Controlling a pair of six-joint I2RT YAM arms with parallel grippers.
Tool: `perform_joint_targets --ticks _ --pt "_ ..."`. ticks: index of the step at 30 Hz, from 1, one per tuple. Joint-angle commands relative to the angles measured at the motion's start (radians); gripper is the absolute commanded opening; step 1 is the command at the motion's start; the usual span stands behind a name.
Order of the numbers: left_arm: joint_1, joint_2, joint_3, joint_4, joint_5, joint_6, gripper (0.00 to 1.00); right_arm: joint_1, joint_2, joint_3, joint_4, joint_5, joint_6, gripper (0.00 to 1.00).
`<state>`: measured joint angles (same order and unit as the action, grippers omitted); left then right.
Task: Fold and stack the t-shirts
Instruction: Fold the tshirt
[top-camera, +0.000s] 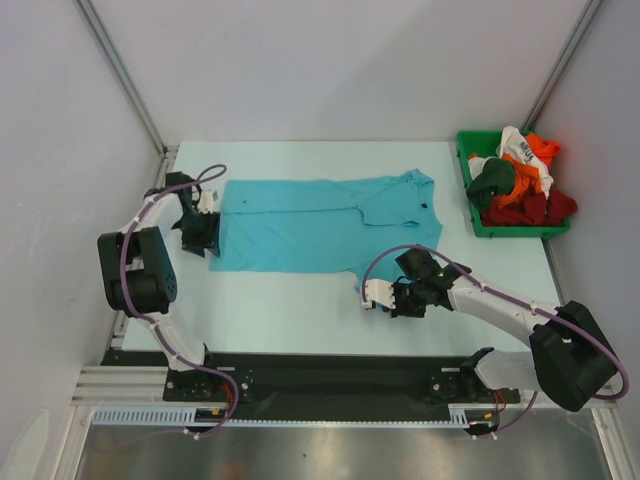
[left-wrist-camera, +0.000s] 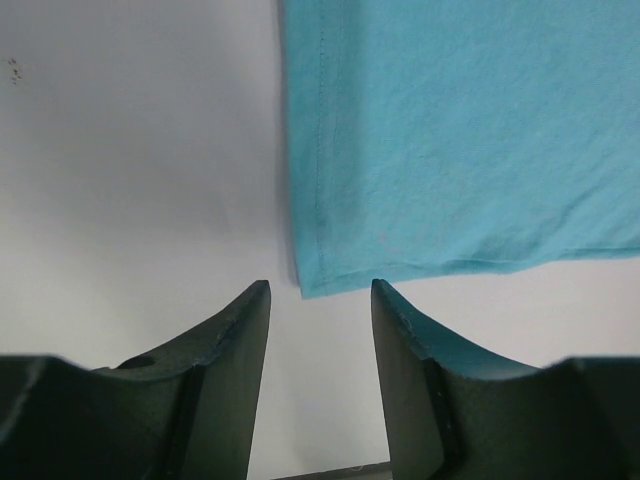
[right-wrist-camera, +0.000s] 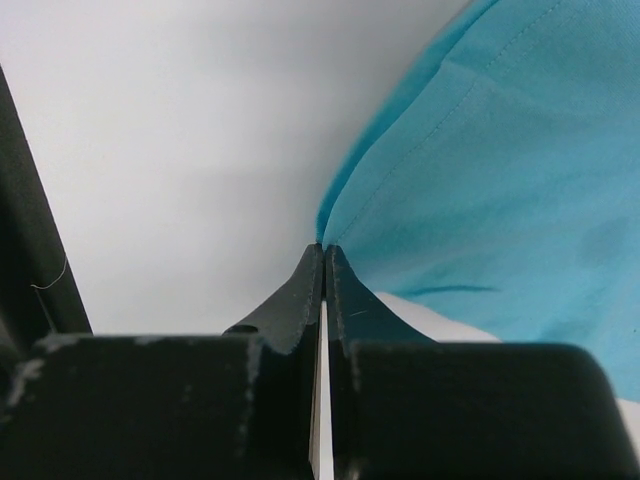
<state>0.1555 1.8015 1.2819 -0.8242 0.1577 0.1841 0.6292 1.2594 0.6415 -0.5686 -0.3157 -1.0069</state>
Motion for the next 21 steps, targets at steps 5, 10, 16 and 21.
perform_joint_targets --ticks 5,10,16,21 --pt "0.027 0.056 0.014 -0.018 -0.001 0.006 0.49 0.004 -0.015 -0.006 -0.002 0.013 0.008 0.0" --pt "0.027 0.107 0.019 -0.027 0.013 0.009 0.38 0.003 -0.022 -0.006 -0.005 0.023 0.013 0.0" --pt "0.029 0.102 -0.032 -0.018 -0.006 0.026 0.35 0.0 -0.028 -0.016 0.006 0.024 0.016 0.0" --pt "0.029 0.111 -0.041 -0.029 0.009 0.029 0.27 0.0 -0.025 -0.025 0.024 0.02 0.025 0.0"
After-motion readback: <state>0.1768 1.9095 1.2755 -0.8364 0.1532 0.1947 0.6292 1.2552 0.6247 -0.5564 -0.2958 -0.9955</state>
